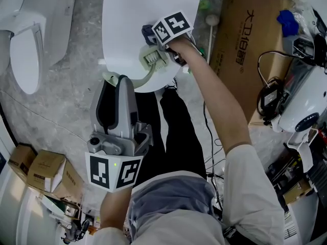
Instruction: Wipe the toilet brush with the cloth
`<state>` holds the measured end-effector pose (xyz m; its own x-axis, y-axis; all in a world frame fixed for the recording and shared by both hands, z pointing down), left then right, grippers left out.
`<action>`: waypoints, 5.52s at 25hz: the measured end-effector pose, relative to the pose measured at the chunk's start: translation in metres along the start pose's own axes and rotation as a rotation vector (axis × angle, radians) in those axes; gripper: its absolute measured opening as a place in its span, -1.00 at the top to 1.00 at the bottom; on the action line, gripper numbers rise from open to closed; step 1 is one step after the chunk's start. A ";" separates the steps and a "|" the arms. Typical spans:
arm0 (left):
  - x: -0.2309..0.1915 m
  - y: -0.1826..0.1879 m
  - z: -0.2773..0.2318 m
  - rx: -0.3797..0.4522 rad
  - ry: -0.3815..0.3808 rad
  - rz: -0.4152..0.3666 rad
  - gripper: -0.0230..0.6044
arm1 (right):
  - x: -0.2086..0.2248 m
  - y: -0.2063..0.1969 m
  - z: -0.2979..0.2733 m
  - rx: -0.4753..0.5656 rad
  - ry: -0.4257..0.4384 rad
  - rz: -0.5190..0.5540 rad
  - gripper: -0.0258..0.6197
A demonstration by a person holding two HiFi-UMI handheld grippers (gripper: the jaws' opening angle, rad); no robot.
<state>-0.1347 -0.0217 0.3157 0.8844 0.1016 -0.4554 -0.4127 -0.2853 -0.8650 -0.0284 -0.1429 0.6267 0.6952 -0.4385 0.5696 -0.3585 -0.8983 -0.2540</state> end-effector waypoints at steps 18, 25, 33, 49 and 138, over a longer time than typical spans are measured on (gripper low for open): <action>0.002 -0.001 0.000 0.002 0.012 -0.013 0.93 | 0.023 -0.011 0.012 0.081 -0.039 -0.076 0.67; 0.004 -0.003 0.001 -0.001 0.015 -0.019 0.93 | 0.027 -0.017 0.016 0.092 -0.045 -0.076 0.67; 0.005 -0.003 0.001 0.005 0.017 -0.026 0.93 | 0.029 -0.025 0.023 0.125 -0.062 -0.081 0.67; 0.011 -0.006 0.000 0.012 0.012 -0.038 0.93 | 0.023 -0.048 0.037 0.139 -0.103 0.025 0.67; 0.022 -0.013 -0.008 0.010 0.042 -0.099 0.93 | -0.044 -0.091 0.110 0.134 -0.066 -0.016 0.66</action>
<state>-0.1078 -0.0235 0.3186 0.9293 0.0884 -0.3585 -0.3248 -0.2661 -0.9076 0.0427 -0.0447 0.5387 0.7412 -0.4211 0.5227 -0.2639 -0.8988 -0.3500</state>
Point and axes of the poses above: the fingertips, and each gripper's own axes: z backward along the fingers, x to its right, y out of its top, the point moved 6 cm from there along z, backward along the fingers, and after that the axes turned 6 degrees about x, right-handed, at the moved point
